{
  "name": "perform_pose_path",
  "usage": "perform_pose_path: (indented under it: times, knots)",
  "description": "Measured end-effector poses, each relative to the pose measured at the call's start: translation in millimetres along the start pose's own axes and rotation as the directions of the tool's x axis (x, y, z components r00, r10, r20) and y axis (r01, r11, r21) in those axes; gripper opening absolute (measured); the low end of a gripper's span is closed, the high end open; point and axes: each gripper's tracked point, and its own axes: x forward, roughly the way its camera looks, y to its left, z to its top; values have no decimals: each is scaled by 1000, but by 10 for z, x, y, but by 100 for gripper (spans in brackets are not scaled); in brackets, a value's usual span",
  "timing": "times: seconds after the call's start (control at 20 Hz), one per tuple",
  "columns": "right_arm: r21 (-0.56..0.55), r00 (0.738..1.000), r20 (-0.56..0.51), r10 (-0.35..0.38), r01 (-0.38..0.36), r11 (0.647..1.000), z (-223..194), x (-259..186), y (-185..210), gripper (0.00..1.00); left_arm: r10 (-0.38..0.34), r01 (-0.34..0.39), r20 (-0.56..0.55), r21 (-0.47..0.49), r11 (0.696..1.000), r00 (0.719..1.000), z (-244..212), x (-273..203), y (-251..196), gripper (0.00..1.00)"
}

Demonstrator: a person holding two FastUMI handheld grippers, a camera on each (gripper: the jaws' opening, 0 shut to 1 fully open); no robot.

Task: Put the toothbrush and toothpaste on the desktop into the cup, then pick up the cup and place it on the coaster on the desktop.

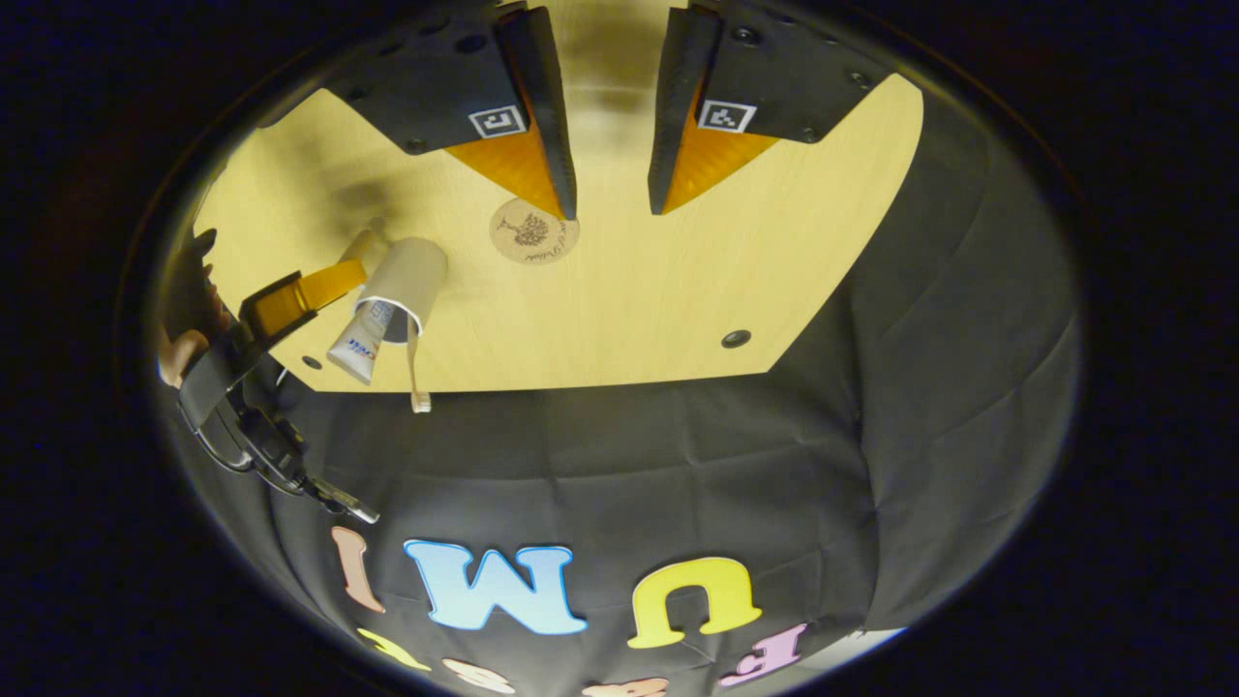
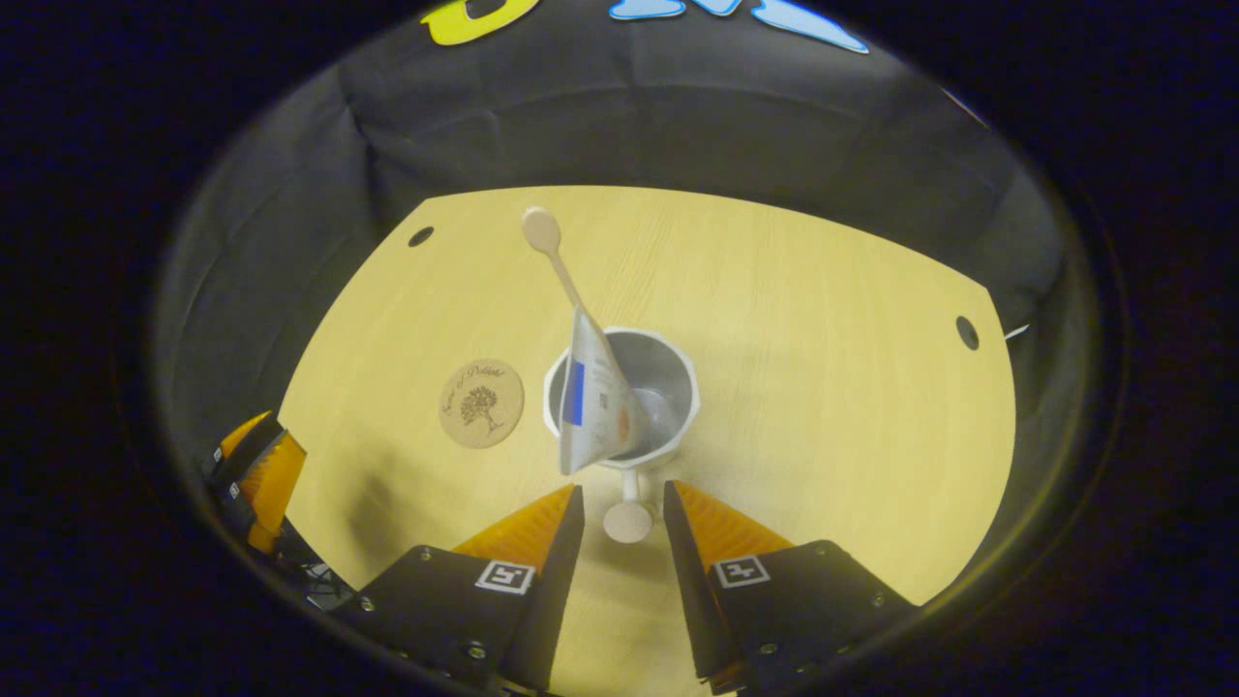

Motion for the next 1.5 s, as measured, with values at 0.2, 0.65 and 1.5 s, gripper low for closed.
perform_pose_path:
  times: [0.2,0.65,1.5]
  knots:
    - [3,1000,-20,-5,5,1000,-3,142,-1,50,5,-5,0,6,1000,1000,26,30,38,45]
    - [41,999,-25,-21,22,999,-25,241,-93,18,-2,2,-11,14,1000,1000,17,129,68,45]
    - [3,994,29,107,-107,994,237,222,668,9,21,-21,-14,-2,1000,1000,-59,171,306,45]
